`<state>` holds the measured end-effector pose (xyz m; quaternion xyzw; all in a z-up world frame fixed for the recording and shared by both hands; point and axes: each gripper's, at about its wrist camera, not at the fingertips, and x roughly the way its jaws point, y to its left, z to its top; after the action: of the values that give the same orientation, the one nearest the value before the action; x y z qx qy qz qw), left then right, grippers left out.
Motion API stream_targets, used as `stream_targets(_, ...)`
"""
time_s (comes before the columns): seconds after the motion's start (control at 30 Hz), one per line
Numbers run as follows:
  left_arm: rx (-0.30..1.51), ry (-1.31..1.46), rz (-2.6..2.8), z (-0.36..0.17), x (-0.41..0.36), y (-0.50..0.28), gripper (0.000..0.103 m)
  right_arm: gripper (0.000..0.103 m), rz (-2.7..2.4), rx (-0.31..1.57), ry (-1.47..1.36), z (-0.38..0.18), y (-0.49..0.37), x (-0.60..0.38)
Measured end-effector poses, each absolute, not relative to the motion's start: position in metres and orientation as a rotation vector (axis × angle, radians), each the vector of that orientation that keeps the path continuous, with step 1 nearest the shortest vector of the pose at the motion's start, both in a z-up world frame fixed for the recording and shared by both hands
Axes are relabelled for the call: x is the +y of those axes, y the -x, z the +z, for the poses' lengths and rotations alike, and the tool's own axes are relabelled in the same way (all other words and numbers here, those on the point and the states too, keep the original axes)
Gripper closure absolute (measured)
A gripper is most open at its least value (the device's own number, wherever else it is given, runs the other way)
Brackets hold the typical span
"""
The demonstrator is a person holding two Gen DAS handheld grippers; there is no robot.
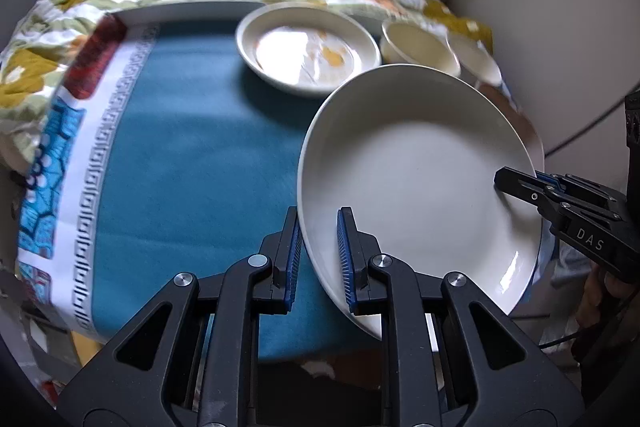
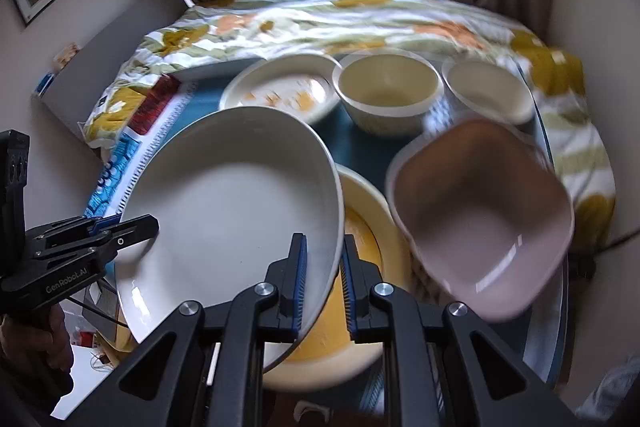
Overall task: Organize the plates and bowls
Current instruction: 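Lower the white plate onto the yellow dish and open both tools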
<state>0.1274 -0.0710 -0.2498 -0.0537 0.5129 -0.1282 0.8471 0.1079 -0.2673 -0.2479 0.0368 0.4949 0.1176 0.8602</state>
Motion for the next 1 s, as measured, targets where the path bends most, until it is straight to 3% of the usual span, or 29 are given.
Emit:
stream_targets(0.33,1.134,0.068,-0.3,-0.282,-0.094,-0.129,0.087,0.088,0.202,1.098,-0.161,-0.284,-0.09,-0.291)
stream_targets(1.0,1.14,-0.193,-0.291,-0.298,-0.129,-0.153,0.087,0.088,0.156,1.091,-0.198,-0.288,-0.097,-0.308)
